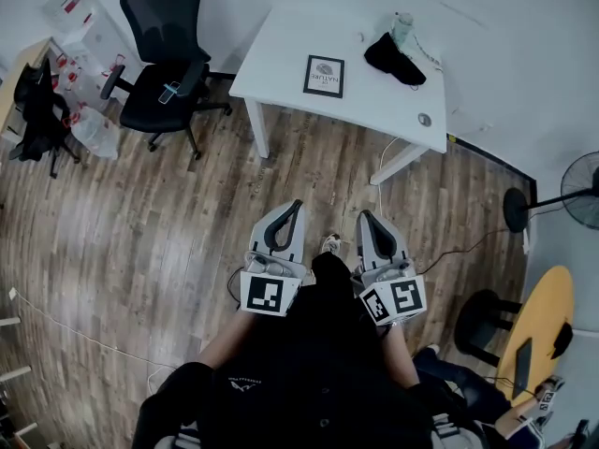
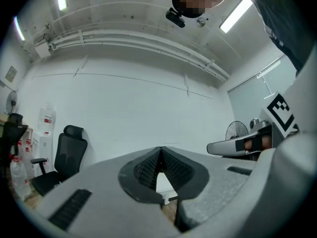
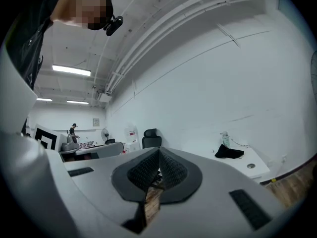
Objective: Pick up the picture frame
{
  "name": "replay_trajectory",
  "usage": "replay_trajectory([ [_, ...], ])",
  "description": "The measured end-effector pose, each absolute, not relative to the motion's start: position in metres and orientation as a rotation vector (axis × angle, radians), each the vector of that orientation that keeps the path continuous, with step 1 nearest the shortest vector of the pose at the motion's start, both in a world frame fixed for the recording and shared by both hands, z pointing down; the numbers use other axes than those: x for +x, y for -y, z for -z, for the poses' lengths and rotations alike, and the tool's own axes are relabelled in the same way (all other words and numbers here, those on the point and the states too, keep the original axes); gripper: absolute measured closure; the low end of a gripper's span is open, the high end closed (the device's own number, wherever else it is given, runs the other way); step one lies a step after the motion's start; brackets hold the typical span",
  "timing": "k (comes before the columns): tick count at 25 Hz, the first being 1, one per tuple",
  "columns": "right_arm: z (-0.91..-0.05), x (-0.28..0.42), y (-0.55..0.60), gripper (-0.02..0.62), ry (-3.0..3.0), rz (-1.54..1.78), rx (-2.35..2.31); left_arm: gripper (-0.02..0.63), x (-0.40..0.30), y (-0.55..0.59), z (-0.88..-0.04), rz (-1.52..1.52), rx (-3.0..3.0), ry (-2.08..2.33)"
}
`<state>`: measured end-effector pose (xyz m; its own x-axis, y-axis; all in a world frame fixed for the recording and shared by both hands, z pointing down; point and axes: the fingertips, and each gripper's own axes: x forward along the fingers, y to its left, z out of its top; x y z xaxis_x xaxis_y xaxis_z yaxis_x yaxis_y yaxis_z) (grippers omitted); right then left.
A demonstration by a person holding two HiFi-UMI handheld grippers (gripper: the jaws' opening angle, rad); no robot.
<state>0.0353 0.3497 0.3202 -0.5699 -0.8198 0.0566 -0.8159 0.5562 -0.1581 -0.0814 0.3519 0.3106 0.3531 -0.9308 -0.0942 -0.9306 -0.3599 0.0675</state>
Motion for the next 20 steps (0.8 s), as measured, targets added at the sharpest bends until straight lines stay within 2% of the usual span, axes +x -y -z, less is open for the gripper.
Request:
replay_trajectory([
  [11, -0.325, 0.015, -0.306, 0.597, -2.778, 0.277, -1.344, 0.600, -0.110, -0.326, -0.311, 0.170, 2.497, 1.898],
  [20, -0.333, 0.008, -0.239, 0.597, -2.803, 0.313, -1.282, 0.600, -0.107, -0.270, -0.315, 0.095, 2.504, 1.962],
])
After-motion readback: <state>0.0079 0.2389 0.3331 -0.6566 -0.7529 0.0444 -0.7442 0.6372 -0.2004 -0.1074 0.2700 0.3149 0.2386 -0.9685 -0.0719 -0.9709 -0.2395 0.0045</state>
